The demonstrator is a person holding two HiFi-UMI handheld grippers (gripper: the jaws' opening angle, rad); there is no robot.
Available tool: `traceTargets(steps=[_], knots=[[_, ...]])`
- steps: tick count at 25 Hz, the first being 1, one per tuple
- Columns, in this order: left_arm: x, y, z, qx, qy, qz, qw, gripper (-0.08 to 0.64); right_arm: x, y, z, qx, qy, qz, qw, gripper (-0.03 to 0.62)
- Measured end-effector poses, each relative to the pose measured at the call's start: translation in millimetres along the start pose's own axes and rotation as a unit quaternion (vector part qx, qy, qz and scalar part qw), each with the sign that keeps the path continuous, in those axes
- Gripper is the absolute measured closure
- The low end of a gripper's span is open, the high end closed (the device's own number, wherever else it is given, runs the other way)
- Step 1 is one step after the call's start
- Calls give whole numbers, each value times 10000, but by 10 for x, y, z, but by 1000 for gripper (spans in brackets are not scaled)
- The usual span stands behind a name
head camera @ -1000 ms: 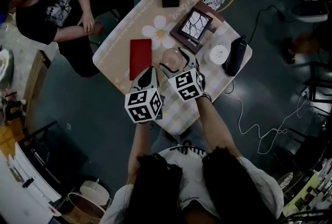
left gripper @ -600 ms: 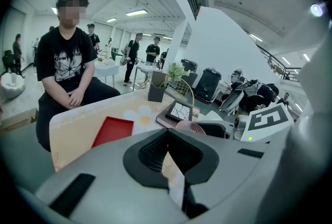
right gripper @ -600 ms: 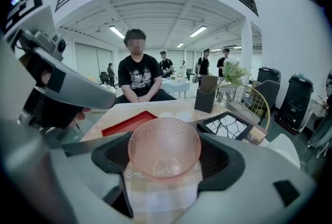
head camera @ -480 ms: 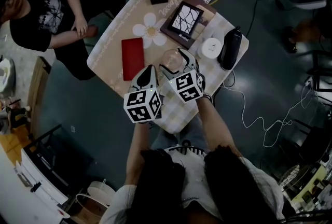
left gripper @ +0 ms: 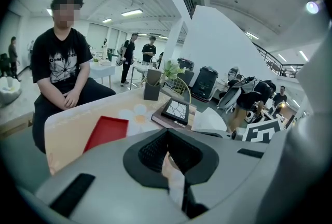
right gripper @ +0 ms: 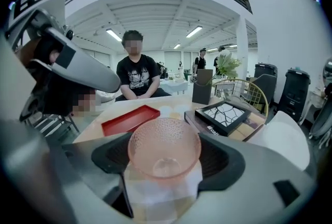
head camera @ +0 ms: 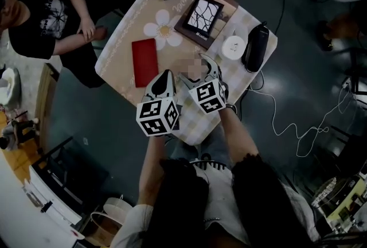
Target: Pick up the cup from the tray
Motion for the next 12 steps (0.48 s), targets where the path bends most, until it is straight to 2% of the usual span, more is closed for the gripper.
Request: traceTargets(steps=[12], knots=[[-148,33,-43,-16,164,48,9999,554,6,20,-21,-79,-120,67,9999,202]])
Point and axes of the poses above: the fingertips, and each gripper's own axes: z backward along the fingers, y to its left, x out of its top, the point moved 7 cm from there along z, backward along the fingers, and after that the axes turned 15 degrees about z, right-handed, at the moved point
